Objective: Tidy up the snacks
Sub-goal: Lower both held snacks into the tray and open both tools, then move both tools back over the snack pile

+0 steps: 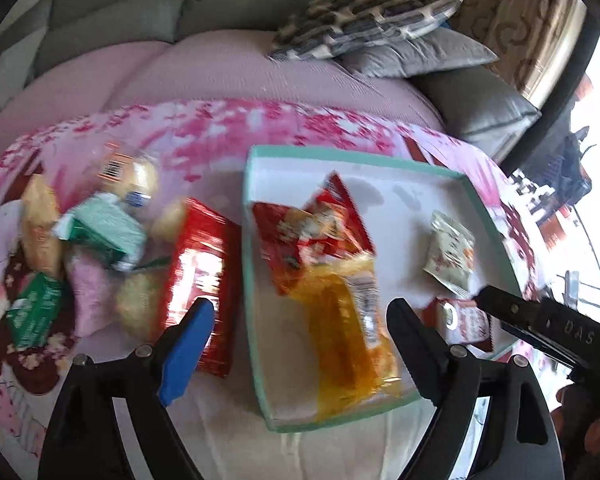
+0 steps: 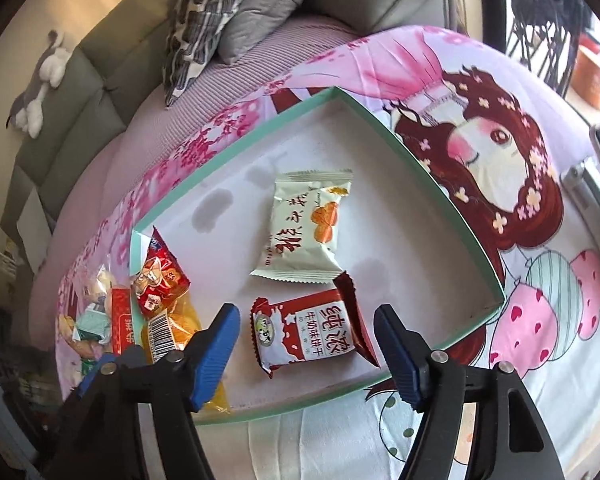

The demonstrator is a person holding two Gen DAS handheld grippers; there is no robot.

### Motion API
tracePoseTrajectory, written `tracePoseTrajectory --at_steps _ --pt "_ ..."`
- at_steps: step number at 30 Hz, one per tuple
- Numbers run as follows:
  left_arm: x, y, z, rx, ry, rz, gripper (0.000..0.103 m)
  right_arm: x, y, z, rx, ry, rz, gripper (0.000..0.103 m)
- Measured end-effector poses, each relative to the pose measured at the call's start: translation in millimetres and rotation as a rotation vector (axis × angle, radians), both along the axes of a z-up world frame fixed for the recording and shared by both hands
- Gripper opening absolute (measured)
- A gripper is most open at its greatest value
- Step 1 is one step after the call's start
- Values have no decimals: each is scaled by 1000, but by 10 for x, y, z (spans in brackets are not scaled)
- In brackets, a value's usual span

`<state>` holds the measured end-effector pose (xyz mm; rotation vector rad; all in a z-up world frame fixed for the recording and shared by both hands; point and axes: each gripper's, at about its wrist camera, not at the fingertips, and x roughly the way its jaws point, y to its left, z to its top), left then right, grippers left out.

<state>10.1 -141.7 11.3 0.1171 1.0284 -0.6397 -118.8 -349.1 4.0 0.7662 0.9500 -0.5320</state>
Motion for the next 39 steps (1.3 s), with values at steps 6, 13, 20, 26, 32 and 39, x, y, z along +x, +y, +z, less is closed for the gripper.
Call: tracePoseTrajectory --at_steps 6,13,20,26,32,39 --pt "140 357 76 59 -100 194 96 85 129 64 -92 38 40 74" --pt "217 654 77 92 -111 334 96 198 293 90 -128 44 104 82" --pt "223 693 43 203 -143 393 96 268 377 110 -158 47 141 92" --pt "292 807 21 227 -126 455 96 350 428 78 -168 49 186 103" --pt "352 918 -34 218 -99 502 97 387 481 90 -164 28 215 103" --pt "399 999 -15 155 -88 496 103 438 580 142 -181 -6 235 103"
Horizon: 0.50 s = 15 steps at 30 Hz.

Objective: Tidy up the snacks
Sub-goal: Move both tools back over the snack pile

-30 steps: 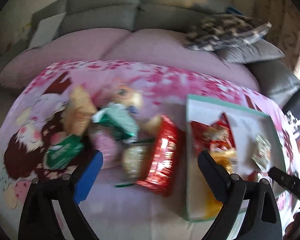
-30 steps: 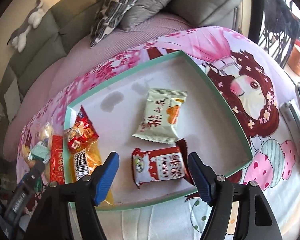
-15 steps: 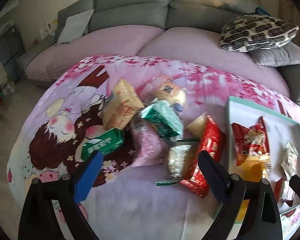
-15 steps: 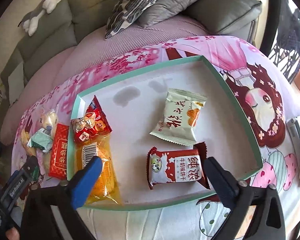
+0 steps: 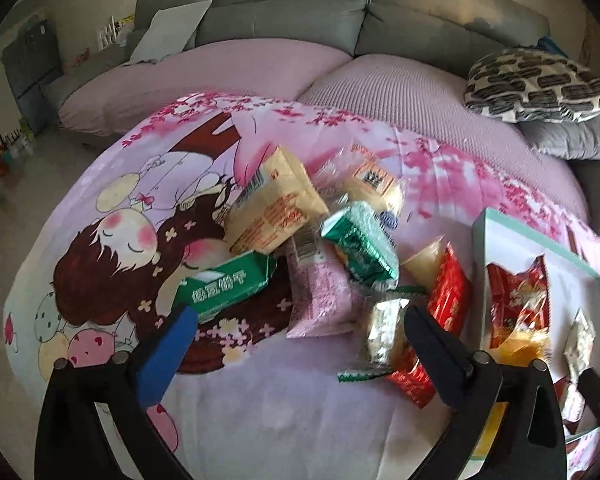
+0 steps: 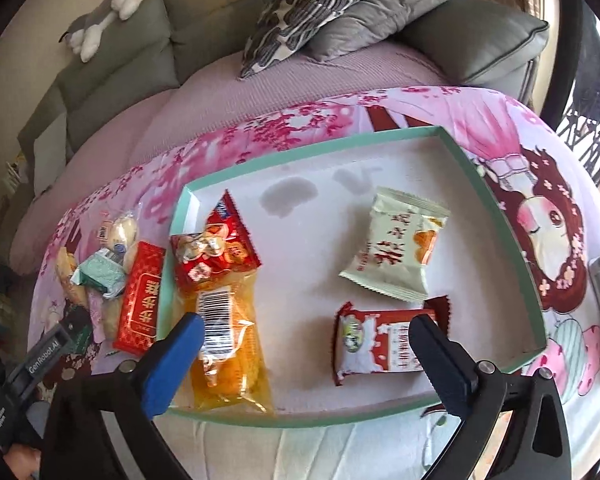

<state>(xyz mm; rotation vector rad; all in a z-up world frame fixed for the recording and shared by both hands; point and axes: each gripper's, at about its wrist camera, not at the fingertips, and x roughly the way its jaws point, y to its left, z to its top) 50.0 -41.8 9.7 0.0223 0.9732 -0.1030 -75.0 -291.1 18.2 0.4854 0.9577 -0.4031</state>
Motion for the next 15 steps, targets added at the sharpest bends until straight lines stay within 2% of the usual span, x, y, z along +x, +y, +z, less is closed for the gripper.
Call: tracePoseTrajectory --at_steps 11,15 --pt "146 160 75 -70 -4 4 103 72 148 51 -75 -27 14 103" --pt "216 263 81 -95 -12 -19 103 107 216 76 -67 -65 38 103"
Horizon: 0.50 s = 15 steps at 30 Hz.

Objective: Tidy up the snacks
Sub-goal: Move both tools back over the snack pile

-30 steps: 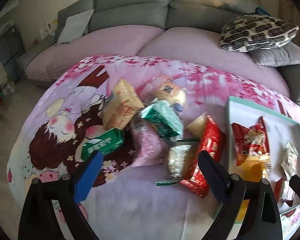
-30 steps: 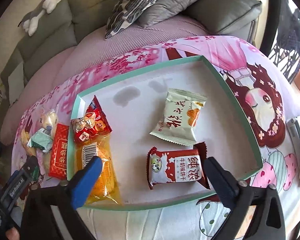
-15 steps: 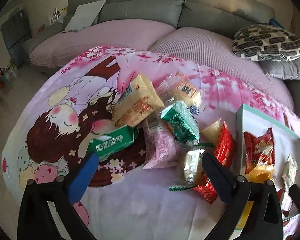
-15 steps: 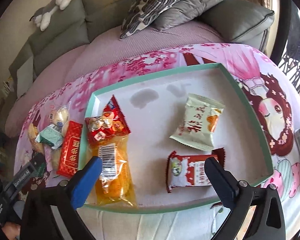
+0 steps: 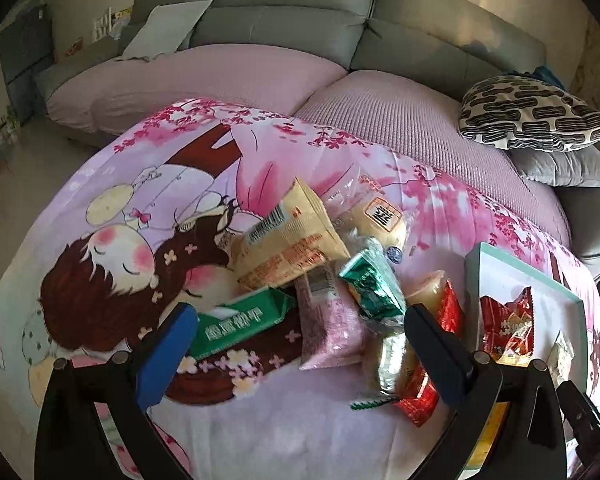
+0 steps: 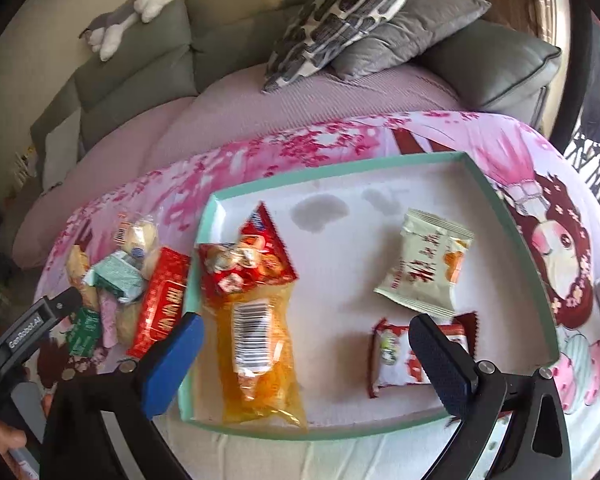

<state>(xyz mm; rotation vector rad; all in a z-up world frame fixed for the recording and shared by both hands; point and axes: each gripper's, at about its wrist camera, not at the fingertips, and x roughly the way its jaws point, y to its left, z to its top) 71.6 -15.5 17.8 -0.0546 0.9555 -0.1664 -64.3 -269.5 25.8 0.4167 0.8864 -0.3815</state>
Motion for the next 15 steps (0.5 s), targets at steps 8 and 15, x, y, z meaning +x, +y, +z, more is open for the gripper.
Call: tracePoseTrajectory --at_steps 8,15 --pt "117 361 21 -21 -25 72 103 142 240 -4 1 -36 65 103" --pt "250 696 -10 -55 31 135 103 328 554 21 -2 -69 167 103"
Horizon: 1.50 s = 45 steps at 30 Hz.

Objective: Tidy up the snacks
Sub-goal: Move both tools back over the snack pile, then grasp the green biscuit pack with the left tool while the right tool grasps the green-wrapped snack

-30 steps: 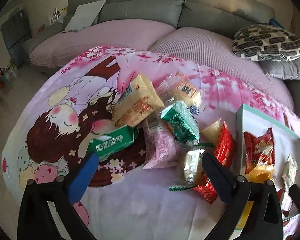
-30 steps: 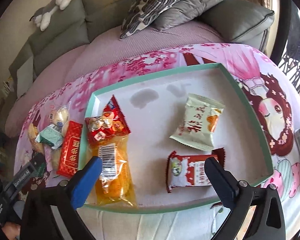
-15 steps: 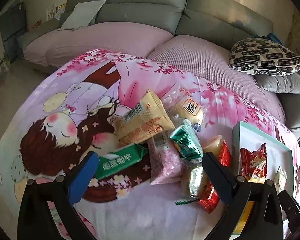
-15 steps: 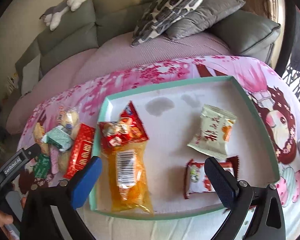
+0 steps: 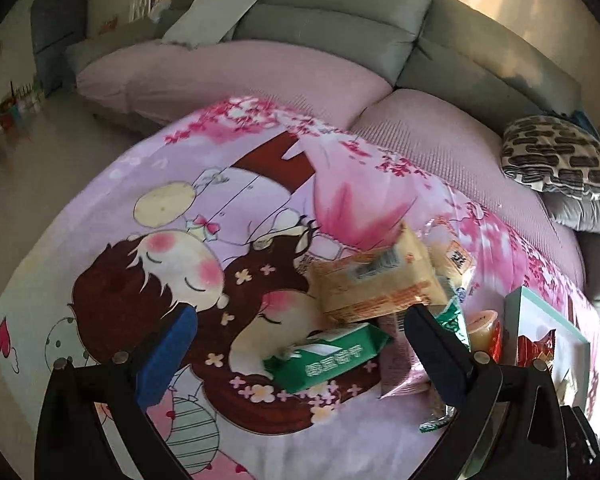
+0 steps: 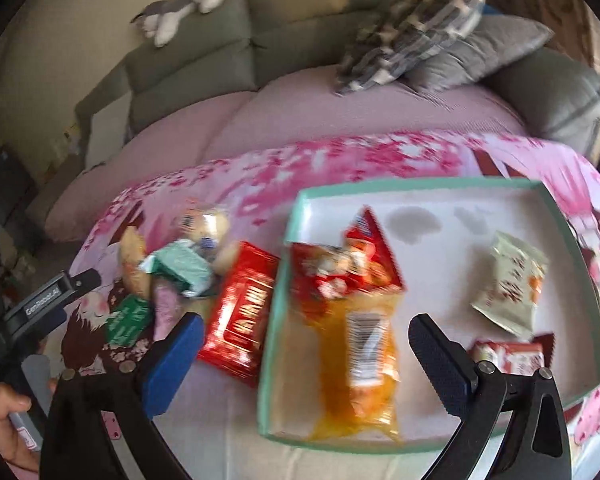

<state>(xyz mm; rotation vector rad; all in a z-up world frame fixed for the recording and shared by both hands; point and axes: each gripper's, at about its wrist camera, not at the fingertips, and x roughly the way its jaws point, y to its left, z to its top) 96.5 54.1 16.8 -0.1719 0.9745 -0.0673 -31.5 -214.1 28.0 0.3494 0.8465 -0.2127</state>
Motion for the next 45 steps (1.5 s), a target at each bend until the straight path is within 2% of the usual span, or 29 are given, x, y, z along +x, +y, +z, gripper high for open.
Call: tracePoseTrajectory --at_steps 4,14,18,27,33,35,37,39,45 --pt "79 105 -81 -31 42 4 103 153 225 42 -35 -23 51 103" --pt "189 64 -302 -83 144 -51 103 596 736 -73 -175 48 176 102" --pt "227 124 -393 -121 186 -36 103 811 882 -196 -229 97 229 92" --pt "257 138 -501 -202 248 -42 103 1180 1081 -432 -273 150 304 78" --pt "244 76 -529 -219 268 -61 103 1298 1152 -454 -294 136 323 71" --pt "246 73 -567 -238 288 -56 103 1312 1152 -456 -293 134 327 65" --pt "257 61 -616 -246 309 -54 103 1310 1141 -456 -266 127 335 51" --pt "256 49 -648 -254 319 -54 103 1309 1126 -467 -231 126 339 44" --pt "243 26 -669 -253 318 -49 102 1227 1095 -444 -215 115 324 36"
